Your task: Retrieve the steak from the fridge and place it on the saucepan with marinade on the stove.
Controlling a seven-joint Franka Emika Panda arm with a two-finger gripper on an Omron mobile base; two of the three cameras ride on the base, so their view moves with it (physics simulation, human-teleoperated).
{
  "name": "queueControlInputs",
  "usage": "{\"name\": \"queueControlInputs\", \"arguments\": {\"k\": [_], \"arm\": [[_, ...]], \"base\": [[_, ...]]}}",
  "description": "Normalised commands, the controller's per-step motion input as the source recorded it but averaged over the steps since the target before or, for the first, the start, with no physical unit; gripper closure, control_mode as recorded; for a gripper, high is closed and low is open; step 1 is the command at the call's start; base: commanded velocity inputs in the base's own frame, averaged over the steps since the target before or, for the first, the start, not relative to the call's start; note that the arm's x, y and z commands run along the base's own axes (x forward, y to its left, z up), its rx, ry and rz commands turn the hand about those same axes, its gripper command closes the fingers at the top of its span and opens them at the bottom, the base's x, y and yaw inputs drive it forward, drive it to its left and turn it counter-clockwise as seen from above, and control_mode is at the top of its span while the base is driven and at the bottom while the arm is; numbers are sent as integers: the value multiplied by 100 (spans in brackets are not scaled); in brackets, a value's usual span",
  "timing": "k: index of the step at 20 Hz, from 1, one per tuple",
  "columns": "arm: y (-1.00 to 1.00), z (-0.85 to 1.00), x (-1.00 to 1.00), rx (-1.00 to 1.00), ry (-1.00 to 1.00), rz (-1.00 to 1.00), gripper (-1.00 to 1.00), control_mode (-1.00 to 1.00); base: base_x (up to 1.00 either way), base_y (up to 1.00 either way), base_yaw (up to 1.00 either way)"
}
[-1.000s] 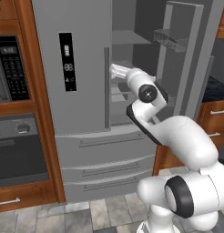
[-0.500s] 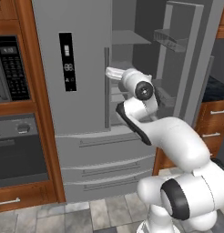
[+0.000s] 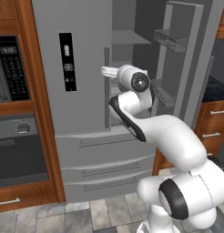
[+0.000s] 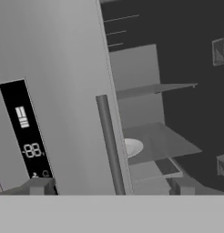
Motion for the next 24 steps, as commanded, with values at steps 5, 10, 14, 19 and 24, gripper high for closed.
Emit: {"name": "queueControlInputs", "arguments": {"k": [5, 10, 14, 19, 24], "arm": [[1, 0, 8, -7, -13, 4, -100, -100], [1, 0, 27, -1, -1, 0, -100, -100], [0, 0, 44, 0, 0, 0, -100, -100], [1, 3, 10, -1, -1, 0, -100, -100], [20, 1, 10, -3, 0, 0, -100, -100]], "base": [[0, 0, 0], [0, 0, 0], [0, 0, 0], [0, 0, 0], [0, 0, 0]]}}
